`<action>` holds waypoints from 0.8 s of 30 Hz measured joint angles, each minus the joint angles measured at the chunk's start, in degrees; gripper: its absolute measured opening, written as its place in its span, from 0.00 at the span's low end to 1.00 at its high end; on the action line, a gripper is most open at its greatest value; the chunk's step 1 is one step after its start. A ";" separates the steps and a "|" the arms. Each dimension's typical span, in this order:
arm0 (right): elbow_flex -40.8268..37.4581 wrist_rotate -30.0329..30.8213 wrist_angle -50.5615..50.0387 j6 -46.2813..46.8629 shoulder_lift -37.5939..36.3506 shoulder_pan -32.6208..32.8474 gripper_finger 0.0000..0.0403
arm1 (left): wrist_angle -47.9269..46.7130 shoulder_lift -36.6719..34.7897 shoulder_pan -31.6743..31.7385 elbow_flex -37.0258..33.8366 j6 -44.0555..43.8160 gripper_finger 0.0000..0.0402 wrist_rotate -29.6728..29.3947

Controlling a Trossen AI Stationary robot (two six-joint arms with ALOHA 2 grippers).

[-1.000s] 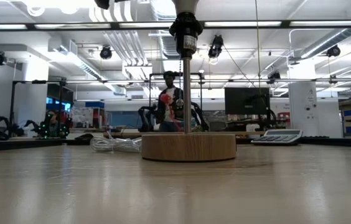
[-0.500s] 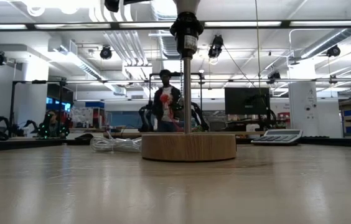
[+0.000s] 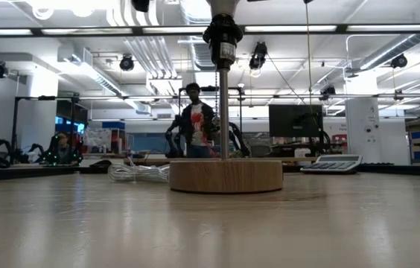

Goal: Screw lightbulb
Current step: Remove the lightbulb from the brown lamp

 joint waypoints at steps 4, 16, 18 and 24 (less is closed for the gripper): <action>0.00 -0.01 -0.78 0.10 -0.16 0.17 0.00 | -1.64 -0.18 -1.53 0.00 0.00 0.00 -7.39; 3.39 -5.64 -0.02 -0.76 -0.96 3.54 0.00 | -1.74 -0.27 1.27 0.00 -0.08 0.00 -10.65; 3.34 -6.27 0.35 -0.57 -0.69 3.38 0.00 | -0.66 -0.27 1.48 0.00 -0.04 0.00 -7.98; 3.23 -6.15 0.31 -0.40 1.68 2.27 0.00 | 0.29 -0.27 1.55 0.00 -0.02 0.00 -5.73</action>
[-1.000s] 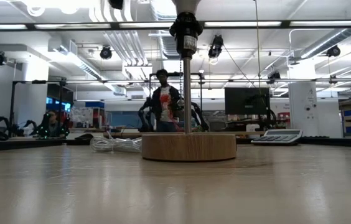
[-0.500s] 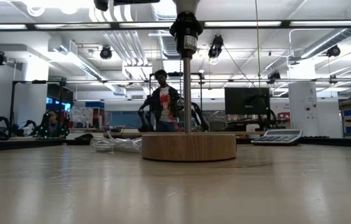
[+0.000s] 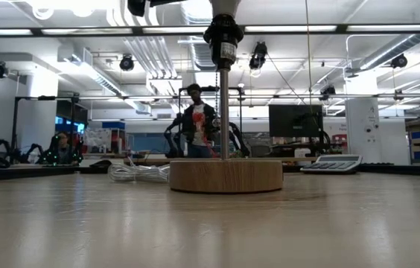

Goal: Screw lightbulb
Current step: Remove the lightbulb from the brown lamp

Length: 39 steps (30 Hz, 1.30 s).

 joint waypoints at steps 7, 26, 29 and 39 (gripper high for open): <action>0.00 1.90 -0.69 0.15 1.27 -0.98 0.00 | -0.04 0.00 0.10 0.00 -1.31 0.00 2.04; -0.02 12.52 -8.32 0.52 1.45 -1.18 0.00 | -2.57 -0.11 -2.15 0.00 -1.91 0.00 0.65; -0.02 12.31 -8.53 0.50 1.31 -0.94 0.00 | -3.68 -0.11 -2.54 0.00 -1.53 0.00 -6.59; 2.72 4.50 -8.75 0.71 1.41 -0.48 0.00 | -3.11 -0.17 0.74 0.00 -1.44 0.00 -2.60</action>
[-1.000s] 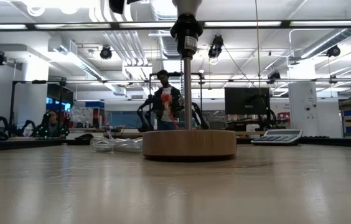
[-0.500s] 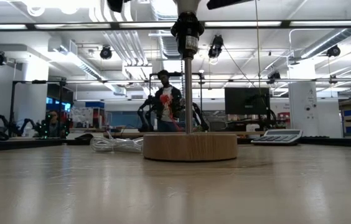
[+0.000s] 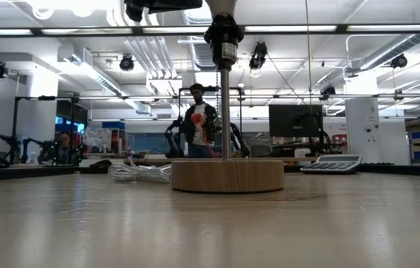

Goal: Screw lightbulb
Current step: Remove the lightbulb from the brown lamp

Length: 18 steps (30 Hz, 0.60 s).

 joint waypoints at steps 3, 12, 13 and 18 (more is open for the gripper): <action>0.08 -0.03 -0.06 0.57 0.17 -0.02 0.00 | 0.39 -0.04 0.06 0.00 -0.01 0.00 2.60; -0.30 0.42 0.40 -0.12 0.15 -0.31 0.00 | 0.68 -0.17 0.17 0.00 -0.41 0.00 7.18; -0.38 1.43 0.38 -0.25 0.15 -0.48 0.00 | 0.68 -0.17 0.17 0.00 -0.48 0.00 7.28; -0.46 3.50 1.40 -0.80 0.15 -1.74 0.00 | 0.99 -0.04 -0.13 0.00 -1.59 0.00 11.40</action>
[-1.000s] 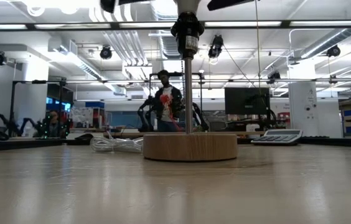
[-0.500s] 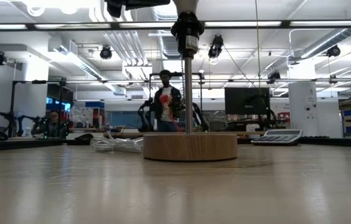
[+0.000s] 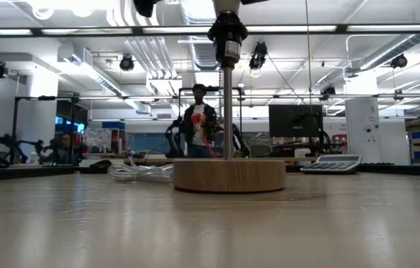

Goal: Screw lightbulb
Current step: Remove the lightbulb from the brown lamp

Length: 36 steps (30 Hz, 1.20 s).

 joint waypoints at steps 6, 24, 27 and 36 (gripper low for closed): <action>-0.23 -0.59 -0.09 -0.40 0.04 -1.06 0.00 | -0.13 0.00 0.13 0.00 -0.45 0.00 1.46; -0.26 0.20 -13.36 6.24 -4.47 1.02 0.00 | -2.86 -0.11 -1.19 0.00 1.00 0.00 -12.81; -0.26 -7.26 -8.36 4.86 -4.76 1.13 0.00 | -2.01 -0.11 -0.35 0.00 1.11 0.00 -10.15; -0.28 -11.05 -2.66 2.66 -4.13 0.86 0.00 | -0.01 -0.13 0.14 0.04 1.56 0.00 -4.86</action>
